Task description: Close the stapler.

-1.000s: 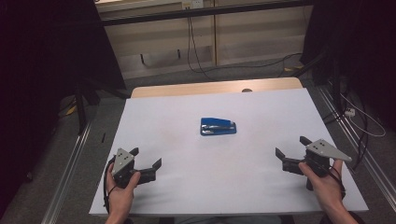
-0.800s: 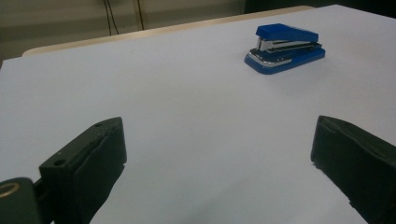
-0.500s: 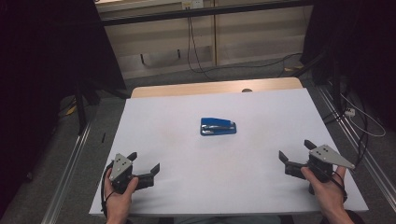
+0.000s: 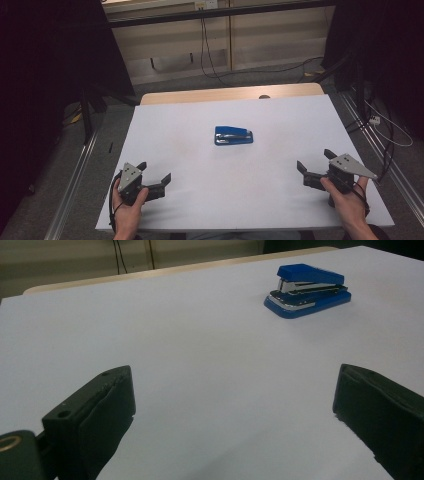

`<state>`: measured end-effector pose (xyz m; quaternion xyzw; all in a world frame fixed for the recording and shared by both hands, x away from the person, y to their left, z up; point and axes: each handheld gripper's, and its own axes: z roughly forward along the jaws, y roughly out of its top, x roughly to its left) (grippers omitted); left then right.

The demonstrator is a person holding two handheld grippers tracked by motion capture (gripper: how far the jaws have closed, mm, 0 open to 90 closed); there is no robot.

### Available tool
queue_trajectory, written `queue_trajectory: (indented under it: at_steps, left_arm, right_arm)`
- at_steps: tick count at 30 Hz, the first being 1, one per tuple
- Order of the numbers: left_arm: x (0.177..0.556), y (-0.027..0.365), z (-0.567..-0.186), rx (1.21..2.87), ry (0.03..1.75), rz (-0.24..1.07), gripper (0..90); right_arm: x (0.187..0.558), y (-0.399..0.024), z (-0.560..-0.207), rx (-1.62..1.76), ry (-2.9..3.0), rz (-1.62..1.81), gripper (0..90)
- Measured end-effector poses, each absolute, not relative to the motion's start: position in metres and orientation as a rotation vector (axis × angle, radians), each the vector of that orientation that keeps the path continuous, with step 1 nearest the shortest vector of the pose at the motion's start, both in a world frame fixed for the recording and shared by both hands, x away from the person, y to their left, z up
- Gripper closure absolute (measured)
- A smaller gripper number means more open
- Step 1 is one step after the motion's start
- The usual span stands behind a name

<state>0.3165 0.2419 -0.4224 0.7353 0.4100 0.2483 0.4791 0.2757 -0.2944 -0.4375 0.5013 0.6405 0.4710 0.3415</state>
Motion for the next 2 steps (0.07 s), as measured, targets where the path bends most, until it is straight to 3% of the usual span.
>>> queue_trajectory:
  at_steps: [2]
  left_arm:
    - [0.3163, 0.2417, -0.4222, 1.8, 0.996, 0.607, 3.4]
  right_arm:
    - [0.2761, -0.2943, -0.4377, 1.304, 1.67, 1.224, 1.6]
